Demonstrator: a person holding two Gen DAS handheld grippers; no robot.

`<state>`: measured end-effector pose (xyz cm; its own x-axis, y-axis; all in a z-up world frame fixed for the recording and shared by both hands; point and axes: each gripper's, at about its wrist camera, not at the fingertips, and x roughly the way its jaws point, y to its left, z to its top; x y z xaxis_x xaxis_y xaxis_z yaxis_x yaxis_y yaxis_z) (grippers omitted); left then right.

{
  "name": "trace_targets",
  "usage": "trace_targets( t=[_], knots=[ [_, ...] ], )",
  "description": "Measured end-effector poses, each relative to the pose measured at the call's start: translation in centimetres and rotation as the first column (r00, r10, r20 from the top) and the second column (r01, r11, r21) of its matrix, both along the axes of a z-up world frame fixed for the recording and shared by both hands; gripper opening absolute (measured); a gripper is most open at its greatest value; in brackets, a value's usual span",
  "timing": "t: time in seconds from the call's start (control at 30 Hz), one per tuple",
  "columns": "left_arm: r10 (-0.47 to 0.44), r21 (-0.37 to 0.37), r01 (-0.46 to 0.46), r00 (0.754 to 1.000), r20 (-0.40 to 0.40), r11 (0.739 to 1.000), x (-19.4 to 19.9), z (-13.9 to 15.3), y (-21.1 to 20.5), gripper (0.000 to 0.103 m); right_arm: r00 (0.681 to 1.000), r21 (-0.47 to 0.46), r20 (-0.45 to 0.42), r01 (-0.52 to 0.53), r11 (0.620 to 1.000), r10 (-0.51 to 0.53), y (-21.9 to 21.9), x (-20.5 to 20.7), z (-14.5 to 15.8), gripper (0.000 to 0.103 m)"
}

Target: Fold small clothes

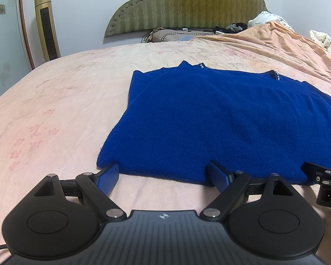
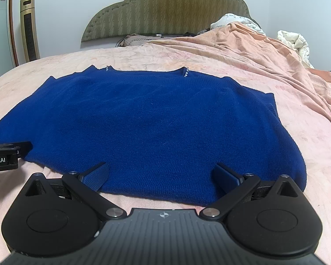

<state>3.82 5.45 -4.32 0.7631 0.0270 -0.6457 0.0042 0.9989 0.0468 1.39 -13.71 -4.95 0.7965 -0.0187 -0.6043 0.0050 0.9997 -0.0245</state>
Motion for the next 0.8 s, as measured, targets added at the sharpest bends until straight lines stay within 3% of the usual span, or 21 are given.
trace_targets(
  t=[0.23,0.47,0.57,0.73,0.8],
  knots=[
    [-0.065,0.032,0.065,0.998,-0.015,0.997,-0.3,1.6,0.6,0.088,1.0,0.004,-0.001,0.0,1.0,0.0,-0.1,0.0,0.1,0.103],
    [-0.03,0.11,0.028,0.999,0.025,0.994,1.6,5.3,1.9,0.088,1.0,0.043,-0.006,0.01,0.999,-0.01,0.2,-0.8,0.7,0.101],
    [-0.014,0.115,0.012,1.0,0.017,0.993,2.8,5.9,1.7,0.088,0.999,0.079,0.044,-0.009,0.997,0.006,0.9,-1.4,2.3,0.101],
    [-0.007,0.112,0.01,1.0,-0.026,0.994,4.1,5.6,1.1,0.088,0.995,-0.062,0.097,-0.003,0.998,0.009,2.7,-1.0,4.3,0.101],
    [-0.01,0.107,0.014,0.999,-0.035,0.994,4.3,5.4,1.1,0.088,0.996,-0.078,0.093,0.013,0.997,-0.006,3.0,-0.8,4.5,0.101]
  ],
)
